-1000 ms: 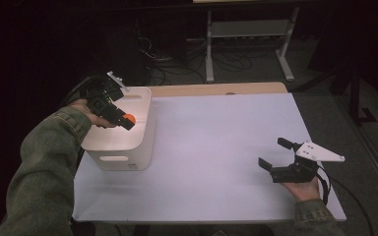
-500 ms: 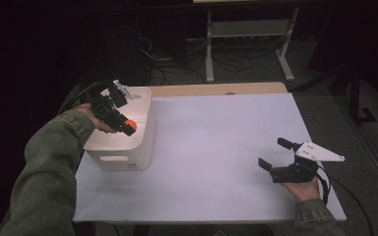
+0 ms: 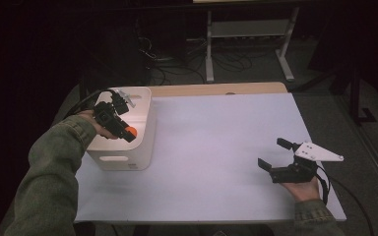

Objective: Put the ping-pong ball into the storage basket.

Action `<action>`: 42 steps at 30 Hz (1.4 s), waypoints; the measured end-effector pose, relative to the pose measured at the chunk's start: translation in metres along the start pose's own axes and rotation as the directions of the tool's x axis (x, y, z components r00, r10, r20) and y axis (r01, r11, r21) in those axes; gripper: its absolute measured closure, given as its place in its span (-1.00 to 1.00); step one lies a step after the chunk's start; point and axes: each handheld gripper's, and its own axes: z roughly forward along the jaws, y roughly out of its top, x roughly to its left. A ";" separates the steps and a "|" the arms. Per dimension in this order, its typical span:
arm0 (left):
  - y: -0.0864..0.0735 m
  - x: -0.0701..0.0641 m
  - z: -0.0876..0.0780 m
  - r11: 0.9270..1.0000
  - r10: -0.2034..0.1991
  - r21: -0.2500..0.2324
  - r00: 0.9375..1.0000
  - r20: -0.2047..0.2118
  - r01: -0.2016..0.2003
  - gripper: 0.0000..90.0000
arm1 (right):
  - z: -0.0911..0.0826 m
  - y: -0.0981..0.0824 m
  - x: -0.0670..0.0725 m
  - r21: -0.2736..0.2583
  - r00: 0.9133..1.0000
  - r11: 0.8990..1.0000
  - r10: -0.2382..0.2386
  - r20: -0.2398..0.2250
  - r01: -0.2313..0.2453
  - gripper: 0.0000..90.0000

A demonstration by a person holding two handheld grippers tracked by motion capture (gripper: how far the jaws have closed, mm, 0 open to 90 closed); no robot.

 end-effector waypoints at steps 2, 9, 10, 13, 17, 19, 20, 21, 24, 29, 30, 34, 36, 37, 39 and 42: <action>-0.001 0.000 0.002 1.000 0.004 0.006 1.000 0.000 -0.004 0.14 | 0.000 0.000 0.000 0.001 1.000 1.000 -0.001 -0.001 0.001 -1.00; -0.002 -0.001 0.008 1.000 0.010 0.012 1.000 0.005 -0.010 0.13 | 0.000 0.000 0.000 0.004 1.000 1.000 -0.001 -0.001 0.001 -1.00; -0.002 -0.001 0.008 1.000 0.010 0.012 1.000 0.005 -0.010 0.13 | 0.000 0.000 0.000 0.004 1.000 1.000 -0.001 -0.001 0.001 -1.00; -0.003 -0.002 0.011 1.000 0.019 0.021 1.000 0.008 -0.019 0.13 | 0.000 0.000 0.000 0.004 1.000 1.000 -0.003 0.001 0.003 -1.00; -0.004 -0.001 0.016 1.000 0.015 0.027 1.000 0.009 -0.015 0.14 | 0.001 0.000 0.000 0.007 1.000 1.000 -0.002 0.000 0.002 -1.00; -0.004 -0.001 0.018 0.999 0.020 0.032 1.000 0.013 -0.020 0.13 | 0.000 0.000 0.000 0.010 1.000 1.000 -0.004 0.000 0.004 -1.00; -0.004 -0.001 0.019 0.999 0.023 0.037 1.000 0.015 -0.023 0.13 | 0.000 0.000 0.000 0.010 1.000 1.000 -0.004 0.000 0.004 -1.00; -0.003 -0.001 0.020 0.999 0.027 0.041 1.000 0.016 -0.028 0.13 | 0.000 -0.001 0.000 0.011 1.000 1.000 -0.004 0.001 0.004 -1.00; -0.003 -0.001 0.023 0.999 0.025 0.040 0.999 0.021 -0.026 0.13 | 0.000 -0.001 0.000 0.010 1.000 1.000 -0.005 0.002 0.005 -1.00; -0.003 0.001 0.031 0.999 0.023 0.045 0.999 0.028 -0.024 0.13 | 0.000 -0.001 -0.001 0.011 1.000 1.000 -0.007 0.002 0.007 -1.00; -0.003 0.001 0.032 0.999 0.021 0.047 0.999 0.031 -0.023 0.13 | 0.000 -0.001 0.000 0.012 1.000 1.000 -0.006 0.002 0.006 -1.00; -0.004 0.002 0.036 0.998 0.021 0.056 0.999 0.034 -0.023 0.13 | 0.000 -0.001 0.000 0.016 1.000 1.000 -0.008 0.001 0.008 -1.00; -0.004 0.003 0.037 0.998 0.019 0.058 0.999 0.034 -0.021 0.13 | 0.000 -0.001 0.000 0.017 1.000 1.000 -0.009 0.001 0.009 -1.00; -0.004 0.003 0.038 0.998 0.019 0.057 0.999 0.035 -0.021 0.13 | 0.000 -0.001 0.000 0.017 1.000 1.000 -0.009 0.001 0.009 -1.00; -0.004 0.004 0.040 0.998 0.018 0.065 0.999 0.033 -0.020 0.13 | 0.000 -0.001 0.000 0.018 1.000 1.000 -0.009 0.002 0.009 -1.00; -0.004 0.004 0.041 0.997 0.018 0.070 0.999 0.035 -0.020 0.13 | 0.000 -0.001 0.000 0.018 1.000 1.000 -0.010 0.001 0.010 -1.00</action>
